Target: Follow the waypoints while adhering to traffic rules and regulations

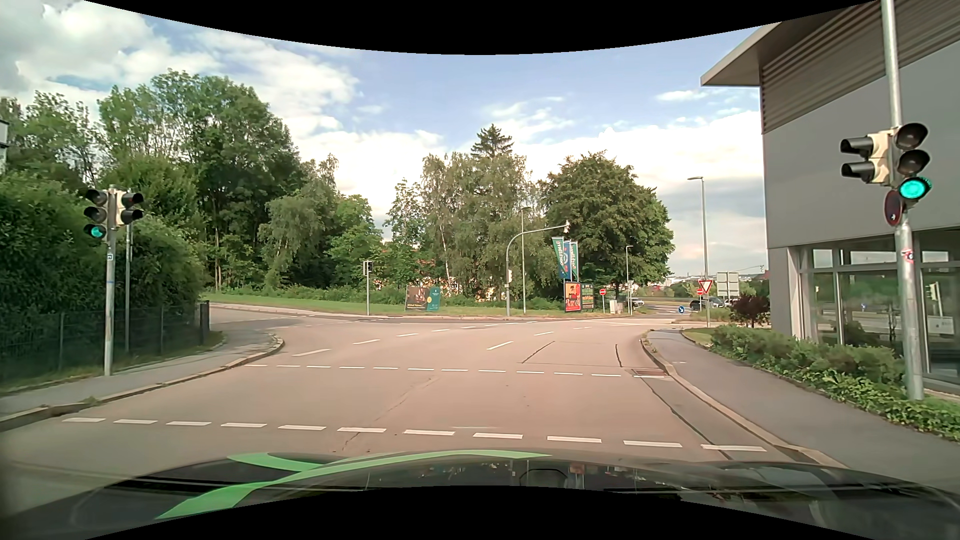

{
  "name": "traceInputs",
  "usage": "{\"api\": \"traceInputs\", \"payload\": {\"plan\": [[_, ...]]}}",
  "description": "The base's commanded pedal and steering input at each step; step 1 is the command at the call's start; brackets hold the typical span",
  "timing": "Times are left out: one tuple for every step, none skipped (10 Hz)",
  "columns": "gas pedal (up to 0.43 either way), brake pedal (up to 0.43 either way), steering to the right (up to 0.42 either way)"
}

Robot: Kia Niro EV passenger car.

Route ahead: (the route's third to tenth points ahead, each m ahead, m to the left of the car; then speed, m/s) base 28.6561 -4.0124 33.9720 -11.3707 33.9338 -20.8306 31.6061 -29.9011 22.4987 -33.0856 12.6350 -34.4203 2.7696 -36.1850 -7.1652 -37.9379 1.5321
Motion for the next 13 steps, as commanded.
{"api": "traceInputs", "payload": {"plan": [[0.319, 0.000, 0.020], [0.319, 0.000, 0.020], [0.319, 0.000, 0.020], [0.331, 0.000, 0.019], [0.331, 0.000, 0.018], [0.331, 0.000, 0.019], [0.331, 0.000, 0.019], [0.331, 0.000, 0.019], [0.319, 0.000, 0.019], [0.311, 0.000, 0.019], [0.299, 0.000, 0.020], [0.299, 0.000, 0.022], [0.287, 0.000, 0.024]]}}
